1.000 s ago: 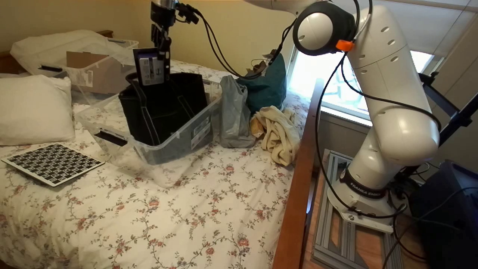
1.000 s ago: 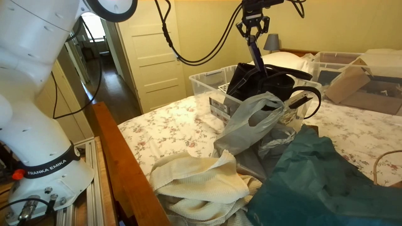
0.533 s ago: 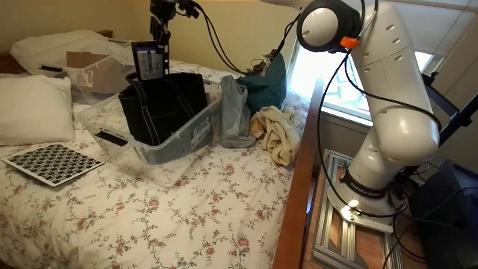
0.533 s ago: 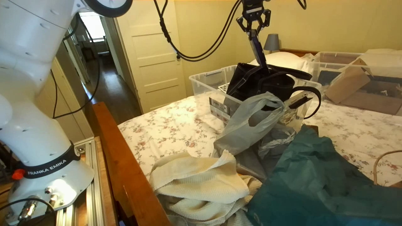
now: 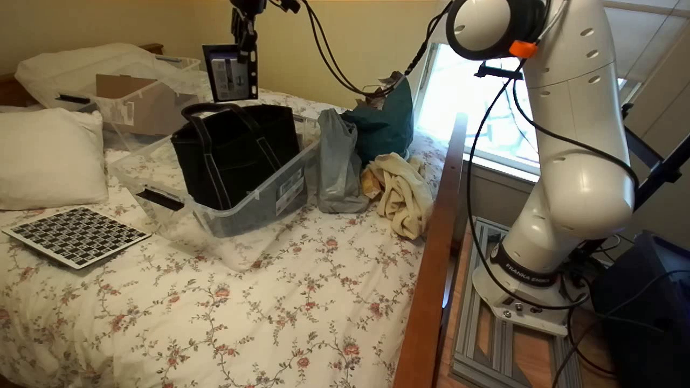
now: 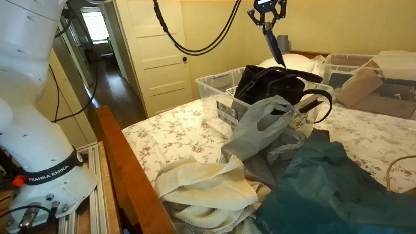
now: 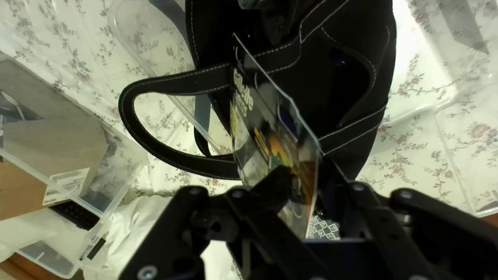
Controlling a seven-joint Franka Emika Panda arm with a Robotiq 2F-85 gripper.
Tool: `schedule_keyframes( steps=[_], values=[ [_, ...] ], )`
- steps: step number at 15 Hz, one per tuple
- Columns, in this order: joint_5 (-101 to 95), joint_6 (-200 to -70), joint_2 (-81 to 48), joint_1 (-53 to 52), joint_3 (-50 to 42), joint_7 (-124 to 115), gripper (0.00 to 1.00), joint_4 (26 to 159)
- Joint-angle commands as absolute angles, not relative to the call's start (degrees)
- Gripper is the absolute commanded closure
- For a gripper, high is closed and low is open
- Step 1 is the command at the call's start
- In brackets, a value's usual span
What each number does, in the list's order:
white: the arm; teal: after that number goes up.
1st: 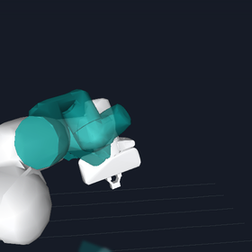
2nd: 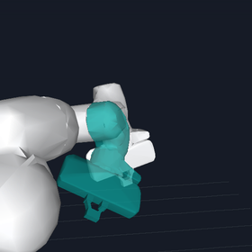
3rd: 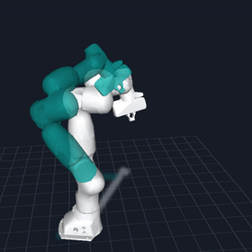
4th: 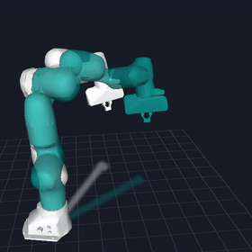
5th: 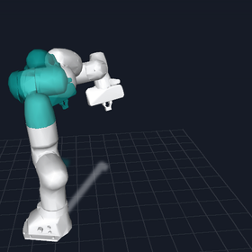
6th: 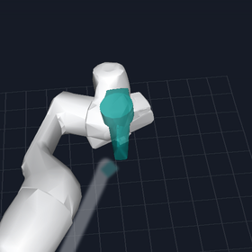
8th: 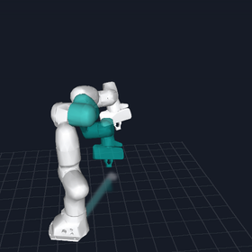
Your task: Pick up the object from the packet of the bag and put it in the other packet of the bag
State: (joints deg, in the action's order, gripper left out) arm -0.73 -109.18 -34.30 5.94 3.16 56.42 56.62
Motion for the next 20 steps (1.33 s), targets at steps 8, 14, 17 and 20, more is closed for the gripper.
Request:
schedule_keyframes(
  steps=[8, 14, 17, 20],
  values=[
    [-4.13, -111.55, -26.75, 5.85, -2.27, 52.56, 0.93, 70.81],
    [-3.64, -112.18, -26.79, 5.59, -2.96, 53.59, 0.93, 72.36],
    [-3.86, -111.56, -27.57, 5.07, -2.82, 54.07, 0.93, 71.2],
    [-3.34, -111.05, -28.79, 4.65, -2.24, 55.22, 0.93, 69.88]
  ],
)
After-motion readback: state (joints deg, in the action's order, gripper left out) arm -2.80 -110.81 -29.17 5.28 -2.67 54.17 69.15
